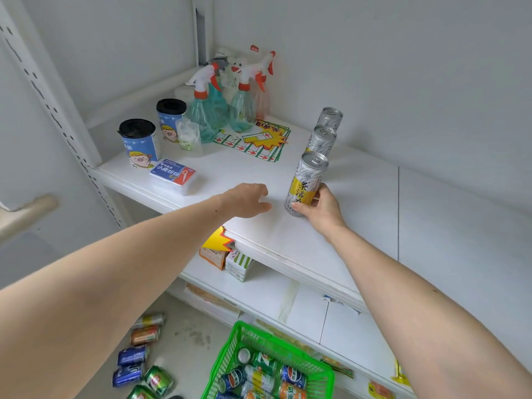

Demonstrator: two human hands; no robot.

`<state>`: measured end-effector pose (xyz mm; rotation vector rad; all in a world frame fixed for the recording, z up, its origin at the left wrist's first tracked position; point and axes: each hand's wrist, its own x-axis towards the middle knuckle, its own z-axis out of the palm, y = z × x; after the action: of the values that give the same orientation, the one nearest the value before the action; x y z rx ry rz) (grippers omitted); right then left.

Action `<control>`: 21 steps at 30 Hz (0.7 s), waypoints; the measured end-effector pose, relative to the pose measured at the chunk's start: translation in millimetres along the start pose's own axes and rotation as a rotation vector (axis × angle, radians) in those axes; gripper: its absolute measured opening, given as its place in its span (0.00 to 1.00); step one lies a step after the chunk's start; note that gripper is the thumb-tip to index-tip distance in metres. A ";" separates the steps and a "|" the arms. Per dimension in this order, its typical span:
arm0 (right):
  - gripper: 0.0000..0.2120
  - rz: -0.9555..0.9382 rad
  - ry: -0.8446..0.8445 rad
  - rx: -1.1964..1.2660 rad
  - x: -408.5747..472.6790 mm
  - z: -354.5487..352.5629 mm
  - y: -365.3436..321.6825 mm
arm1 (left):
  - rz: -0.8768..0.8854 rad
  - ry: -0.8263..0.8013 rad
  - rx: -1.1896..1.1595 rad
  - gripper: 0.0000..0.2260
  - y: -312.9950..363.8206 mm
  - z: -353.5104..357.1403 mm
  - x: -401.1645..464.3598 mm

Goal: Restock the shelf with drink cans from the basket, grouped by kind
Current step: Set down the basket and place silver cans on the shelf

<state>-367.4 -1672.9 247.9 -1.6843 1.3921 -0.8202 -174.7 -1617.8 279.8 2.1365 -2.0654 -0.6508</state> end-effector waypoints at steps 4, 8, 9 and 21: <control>0.25 -0.004 -0.004 0.010 7.0 1.1 0.6 | 0.000 -0.019 0.017 0.22 2.9 3.1 4.3; 0.25 -0.004 0.000 0.021 11.4 3.4 3.3 | -0.004 -0.014 0.027 0.22 2.8 4.2 5.3; 0.25 -0.001 0.001 0.026 11.7 3.7 4.2 | -0.004 -0.013 0.032 0.22 2.5 4.1 5.1; 0.24 -0.008 0.025 -0.033 10.8 7.1 4.1 | -0.008 -0.010 0.029 0.21 4.4 7.2 -1.0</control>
<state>-361.1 -1682.7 240.8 -1.7113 1.4237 -0.8299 -181.4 -1615.6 275.1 2.1628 -2.0848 -0.6380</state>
